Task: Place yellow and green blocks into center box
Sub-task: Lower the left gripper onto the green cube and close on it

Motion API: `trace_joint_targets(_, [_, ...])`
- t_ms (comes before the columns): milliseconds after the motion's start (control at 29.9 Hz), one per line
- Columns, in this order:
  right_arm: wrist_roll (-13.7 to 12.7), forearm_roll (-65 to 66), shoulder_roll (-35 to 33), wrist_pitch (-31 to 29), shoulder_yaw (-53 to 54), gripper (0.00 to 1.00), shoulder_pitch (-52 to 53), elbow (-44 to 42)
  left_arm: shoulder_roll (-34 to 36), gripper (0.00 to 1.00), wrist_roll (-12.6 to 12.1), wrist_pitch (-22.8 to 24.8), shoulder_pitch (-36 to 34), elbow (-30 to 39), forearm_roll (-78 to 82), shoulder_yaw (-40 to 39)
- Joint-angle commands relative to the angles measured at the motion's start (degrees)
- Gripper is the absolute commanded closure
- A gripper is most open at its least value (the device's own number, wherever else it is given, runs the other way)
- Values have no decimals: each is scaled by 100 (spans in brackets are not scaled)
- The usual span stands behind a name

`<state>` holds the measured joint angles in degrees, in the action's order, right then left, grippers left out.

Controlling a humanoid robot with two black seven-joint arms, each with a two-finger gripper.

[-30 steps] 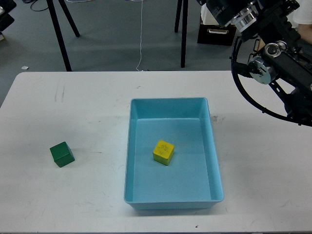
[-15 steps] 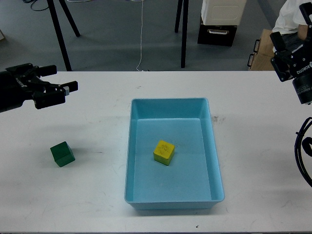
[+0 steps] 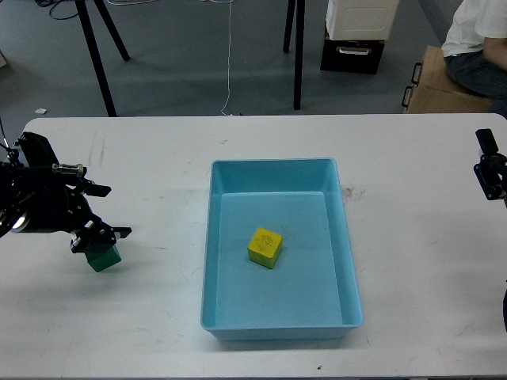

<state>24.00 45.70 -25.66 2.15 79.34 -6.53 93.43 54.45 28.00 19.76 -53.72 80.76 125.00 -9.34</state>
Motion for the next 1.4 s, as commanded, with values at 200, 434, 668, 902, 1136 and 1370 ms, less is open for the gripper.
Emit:
trace_joint_targets(200, [-1, 0, 9, 14, -6, 2, -24, 0, -259, 1, 0, 10, 54, -517, 0, 723])
trace_joint_targets(434, [-1, 0, 96, 14, -6, 2, -94, 9, -409, 1, 0, 1, 63, -869, 0, 759])
trace_joint_targets(668, [-1, -8, 114, 14, -15, 2, -94, 9, -690, 1, 0, 1, 72, -1299, 0, 785])
trace_joint_targets(902, [-1, 0, 114, 14, -15, 2, -103, 9, -831, 15, 0, -8, 81, -1528, 0, 811])
trace_joint_targets(1136, [-1, 0, 114, 14, -15, 2, -103, 9, -831, 37, 0, 1, 133, -1573, 0, 811])
trace_joint_targets(1370, [-1, 0, 114, 14, 2, 2, -138, 9, -831, 75, 0, 19, 169, -1616, 0, 811])
